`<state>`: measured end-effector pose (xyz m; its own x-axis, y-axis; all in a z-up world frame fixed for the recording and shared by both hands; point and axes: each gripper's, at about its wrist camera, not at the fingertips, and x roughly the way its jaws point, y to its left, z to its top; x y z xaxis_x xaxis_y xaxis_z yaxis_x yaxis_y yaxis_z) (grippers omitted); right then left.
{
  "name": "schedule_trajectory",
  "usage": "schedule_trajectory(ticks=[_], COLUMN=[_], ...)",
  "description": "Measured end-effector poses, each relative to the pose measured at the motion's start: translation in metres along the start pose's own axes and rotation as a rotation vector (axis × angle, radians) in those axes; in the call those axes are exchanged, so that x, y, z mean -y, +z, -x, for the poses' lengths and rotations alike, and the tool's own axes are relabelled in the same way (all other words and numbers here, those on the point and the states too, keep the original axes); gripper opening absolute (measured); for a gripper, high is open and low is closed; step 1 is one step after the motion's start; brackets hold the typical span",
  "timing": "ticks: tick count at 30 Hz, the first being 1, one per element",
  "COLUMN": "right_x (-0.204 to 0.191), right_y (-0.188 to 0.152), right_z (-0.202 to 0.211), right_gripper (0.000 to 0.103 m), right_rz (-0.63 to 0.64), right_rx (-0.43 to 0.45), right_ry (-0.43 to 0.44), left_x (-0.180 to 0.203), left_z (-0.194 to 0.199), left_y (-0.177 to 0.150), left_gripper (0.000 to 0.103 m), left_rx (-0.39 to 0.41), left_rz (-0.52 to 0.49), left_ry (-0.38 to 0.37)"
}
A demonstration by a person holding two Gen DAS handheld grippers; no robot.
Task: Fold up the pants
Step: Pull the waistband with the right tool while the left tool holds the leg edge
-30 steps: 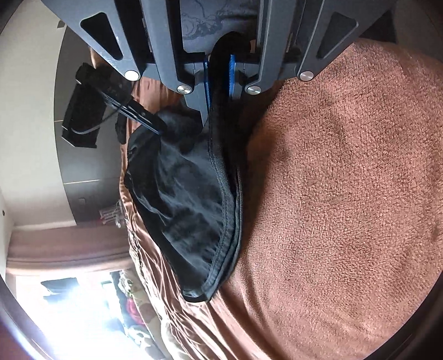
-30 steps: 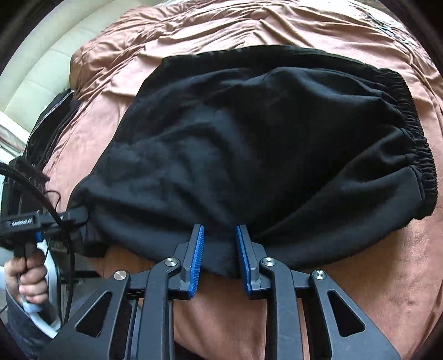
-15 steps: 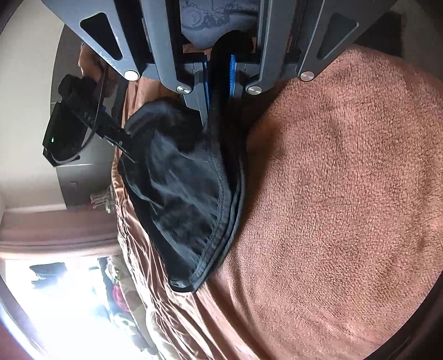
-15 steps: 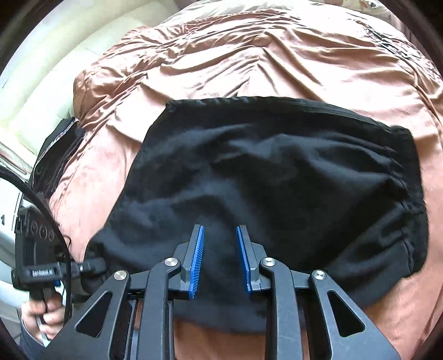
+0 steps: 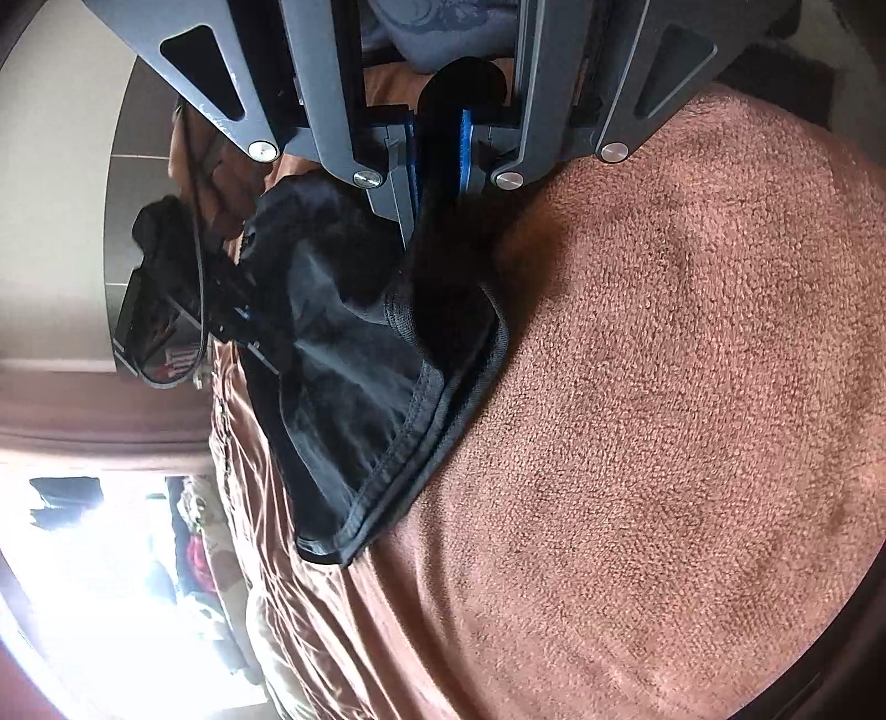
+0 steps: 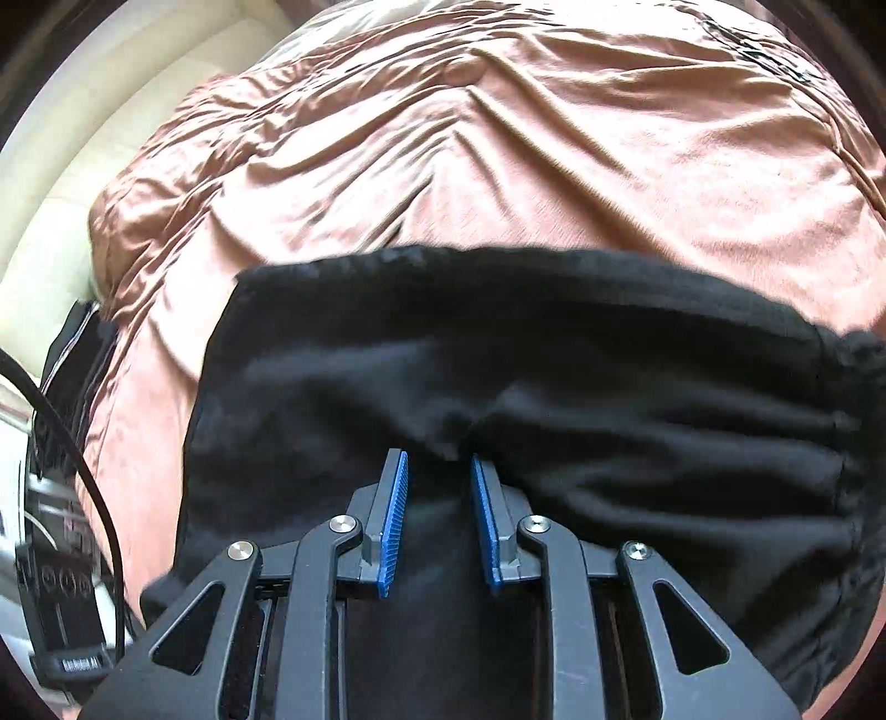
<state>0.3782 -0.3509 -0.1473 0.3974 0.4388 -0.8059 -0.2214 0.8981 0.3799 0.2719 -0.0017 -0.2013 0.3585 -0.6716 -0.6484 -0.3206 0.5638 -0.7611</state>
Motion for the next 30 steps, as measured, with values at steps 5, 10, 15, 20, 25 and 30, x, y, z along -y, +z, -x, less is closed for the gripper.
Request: schedule_trajectory(ticks=[5,10,15,20,25,30], right_x=[0.000,0.000,-0.001,0.001,-0.003,-0.013], right_y=[0.021,0.038,0.053,0.064,0.072,0.062], right_z=[-0.009,-0.023,-0.034,-0.044,-0.044,-0.014], right_gripper=[0.019,0.018,0.007,0.000,0.000,0.001], right_rz=[0.000,0.000,0.008,0.005,0.011,0.043], right_rx=[-0.003,-0.011,-0.011,-0.008,-0.005,0.028], right_ry=[-0.051,-0.086,-0.102,-0.111,-0.127,-0.060], left_x=[0.000,-0.002,-0.002,-0.001,-0.004,-0.006], left_z=[-0.001,-0.005,-0.005,-0.003,0.002,0.005], left_y=[-0.002,-0.004,-0.006,-0.007,-0.010,-0.012], left_gripper=[0.015,0.017,0.017,0.021,0.026,0.027], left_rx=[0.005,0.011,0.013,0.007,0.001,0.008], left_rz=[0.008,0.011,0.010,-0.007,-0.026,-0.053], left_ry=[0.020,0.018,0.018,0.017,0.001,-0.019])
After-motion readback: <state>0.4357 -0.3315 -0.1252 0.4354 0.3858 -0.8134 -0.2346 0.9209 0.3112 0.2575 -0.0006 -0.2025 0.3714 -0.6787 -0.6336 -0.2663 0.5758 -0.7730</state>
